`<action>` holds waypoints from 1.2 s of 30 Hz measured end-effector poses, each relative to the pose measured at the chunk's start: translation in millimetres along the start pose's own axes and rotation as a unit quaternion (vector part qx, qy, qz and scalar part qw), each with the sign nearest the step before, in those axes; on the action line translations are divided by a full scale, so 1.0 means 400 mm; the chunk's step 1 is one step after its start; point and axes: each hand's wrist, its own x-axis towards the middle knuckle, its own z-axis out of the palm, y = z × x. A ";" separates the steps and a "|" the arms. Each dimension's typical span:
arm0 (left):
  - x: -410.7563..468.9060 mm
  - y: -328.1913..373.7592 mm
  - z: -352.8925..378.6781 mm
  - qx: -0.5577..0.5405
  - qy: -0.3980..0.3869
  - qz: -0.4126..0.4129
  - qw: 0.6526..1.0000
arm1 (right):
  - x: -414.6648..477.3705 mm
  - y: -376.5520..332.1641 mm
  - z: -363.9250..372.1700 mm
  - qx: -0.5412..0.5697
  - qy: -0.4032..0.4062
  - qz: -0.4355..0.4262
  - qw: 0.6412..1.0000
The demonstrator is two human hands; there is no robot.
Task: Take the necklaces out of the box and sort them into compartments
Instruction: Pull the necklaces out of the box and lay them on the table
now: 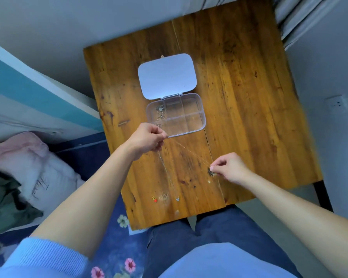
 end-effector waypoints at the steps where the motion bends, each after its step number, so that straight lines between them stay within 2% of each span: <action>1: 0.000 -0.017 -0.002 0.002 0.022 -0.005 1.000 | -0.003 0.006 0.026 -0.023 0.002 -0.006 1.000; 5: 0.020 -0.077 0.021 -0.108 0.093 -0.053 0.988 | -0.011 0.029 0.119 -0.073 0.018 0.004 0.997; 9: 0.057 -0.116 0.090 -0.263 0.108 -0.132 0.950 | -0.003 0.049 0.189 -0.103 0.026 0.046 0.993; 13: 0.109 -0.122 0.148 -0.318 0.119 -0.154 0.928 | -0.003 0.063 0.232 -0.146 0.055 0.060 0.986; 20: 0.133 -0.119 0.162 -0.334 0.105 -0.156 0.924 | -0.015 0.071 0.231 -0.223 0.054 0.040 0.972; 24: 0.093 -0.121 0.121 -0.284 0.131 -0.128 0.941 | -0.022 0.037 0.190 -0.233 0.053 0.008 0.971; 28: 0.066 -0.141 0.051 -0.216 0.202 -0.085 0.952 | 0.013 -0.096 0.121 -0.181 0.120 -0.055 0.975; 31: 0.060 -0.152 0.006 -0.203 0.232 -0.058 0.950 | 0.067 -0.232 0.091 -0.165 0.136 -0.143 0.966; 33: 0.067 -0.153 -0.007 -0.208 0.220 -0.048 0.952 | 0.108 -0.316 0.094 -0.201 0.116 -0.202 0.952; 36: 0.087 -0.149 -0.007 -0.223 0.203 -0.044 0.953 | 0.180 -0.400 0.120 -0.285 0.105 -0.241 0.922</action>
